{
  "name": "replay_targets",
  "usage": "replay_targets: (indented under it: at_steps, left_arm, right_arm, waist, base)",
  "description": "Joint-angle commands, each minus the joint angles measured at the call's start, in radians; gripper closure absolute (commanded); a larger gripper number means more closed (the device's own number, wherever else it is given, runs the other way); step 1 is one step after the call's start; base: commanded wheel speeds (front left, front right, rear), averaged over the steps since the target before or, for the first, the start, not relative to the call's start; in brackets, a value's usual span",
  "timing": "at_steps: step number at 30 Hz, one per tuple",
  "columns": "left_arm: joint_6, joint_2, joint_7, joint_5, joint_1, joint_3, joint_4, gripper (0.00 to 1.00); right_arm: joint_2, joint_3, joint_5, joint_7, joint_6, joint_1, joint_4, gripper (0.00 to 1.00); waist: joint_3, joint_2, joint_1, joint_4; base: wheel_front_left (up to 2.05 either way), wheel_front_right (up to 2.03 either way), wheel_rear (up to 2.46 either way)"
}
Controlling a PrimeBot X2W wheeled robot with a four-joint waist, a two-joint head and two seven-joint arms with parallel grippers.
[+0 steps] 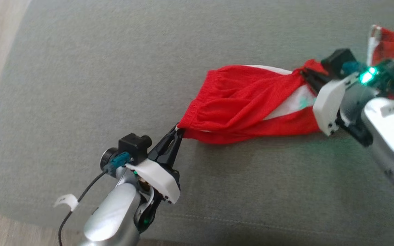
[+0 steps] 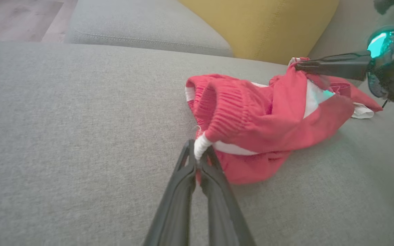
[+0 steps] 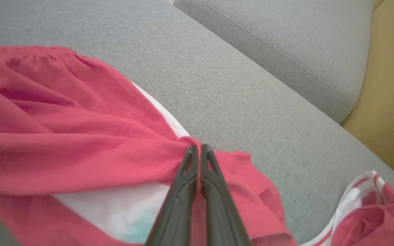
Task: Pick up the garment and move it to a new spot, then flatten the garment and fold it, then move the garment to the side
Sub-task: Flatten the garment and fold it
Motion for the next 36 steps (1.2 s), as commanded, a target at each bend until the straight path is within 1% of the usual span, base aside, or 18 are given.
replay_targets:
  at_steps: [1, 4, 8, 9, 10, 13, 18, 21, 25, 29, 31, 36]
  left_arm:
    - [0.000, 0.007, -0.009, 0.006, -0.041, 0.022, -0.021, 1.00]
    - [0.000, 0.005, -0.009, 0.001, -0.050, 0.012, -0.020, 1.00]
    - [0.000, 0.004, -0.009, 0.000, -0.060, 0.008, -0.021, 1.00]
    - [0.000, 0.003, -0.009, 0.000, -0.062, 0.008, -0.021, 1.00]
    - [0.000, 0.003, -0.009, 0.000, -0.063, 0.009, -0.020, 1.00]
    - [0.000, 0.002, -0.009, 0.000, -0.068, 0.012, -0.016, 1.00]
    - [0.000, 0.003, -0.009, 0.000, -0.068, 0.020, -0.008, 1.00]
    - [0.000, 0.005, -0.009, 0.002, -0.062, 0.030, -0.001, 1.00]
    - [0.000, 0.008, -0.009, 0.005, -0.051, 0.049, 0.004, 1.00]
    - [0.000, 0.007, -0.009, 0.009, -0.032, 0.074, 0.007, 1.00]
    - [0.000, 0.006, -0.009, 0.012, -0.013, 0.100, 0.005, 1.00]
    - [0.001, 0.005, -0.009, 0.021, 0.016, 0.143, -0.003, 1.00]
  right_arm:
    - [-0.011, 0.020, 0.016, -0.006, 0.007, -0.041, 0.004, 1.00]
    - [0.000, 0.069, 0.038, -0.025, 0.007, -0.099, 0.086, 1.00]
    - [0.029, 0.115, 0.057, -0.069, 0.007, -0.154, 0.199, 1.00]
    - [0.038, 0.125, 0.060, -0.082, 0.007, -0.164, 0.224, 0.56]
    - [0.047, 0.130, 0.063, -0.092, 0.007, -0.172, 0.252, 0.00]
    - [0.071, 0.141, 0.056, -0.134, 0.007, -0.197, 0.331, 0.00]
    - [0.100, 0.120, 0.031, -0.217, 0.007, -0.220, 0.452, 0.00]
    - [0.107, 0.083, 0.025, -0.274, 0.007, -0.222, 0.504, 0.00]
    - [0.113, 0.012, 0.037, -0.362, 0.007, -0.204, 0.544, 0.00]
    - [0.117, -0.056, 0.072, -0.441, 0.007, -0.152, 0.538, 0.00]
    - [0.125, -0.097, 0.098, -0.478, 0.007, -0.089, 0.485, 0.00]
    - [0.131, -0.198, 0.105, -0.498, 0.007, 0.040, 0.360, 0.00]
  waist:
    - [0.027, 0.0000, 0.0000, 0.034]
    - [0.044, 0.0000, 0.0000, 0.054]
    - [0.058, 0.0000, 0.0000, 0.064]
    - [0.061, 0.0000, 0.0000, 0.064]
    - [0.063, 0.0000, 0.0000, 0.063]
    - [0.067, 0.0000, 0.0000, 0.056]
    - [0.052, 0.0000, 0.0000, 0.027]
    - [0.033, 0.0000, 0.0000, 0.001]
    - [0.001, 0.0000, 0.0000, -0.039]
    - [-0.035, 0.0000, 0.0000, -0.073]
    - [-0.057, 0.0000, 0.0000, -0.096]
    - [-0.069, 0.0000, 0.0000, -0.122]
  base:
    - [0.00, 0.00, 0.00]
    - [0.00, 0.00, 0.00]
    - [0.00, 0.00, 0.00]
    - [0.00, 0.00, 0.00]
    - [0.00, 0.00, 0.00]
    - [0.00, 0.00, 0.00]
    - [0.00, 0.00, 0.00]
    - [0.00, 0.00, 0.00]
    - [0.00, 0.00, 0.00]
    - [0.00, 0.00, 0.00]
    - [0.00, 0.00, 0.00]
    - [0.00, 0.00, 0.00]
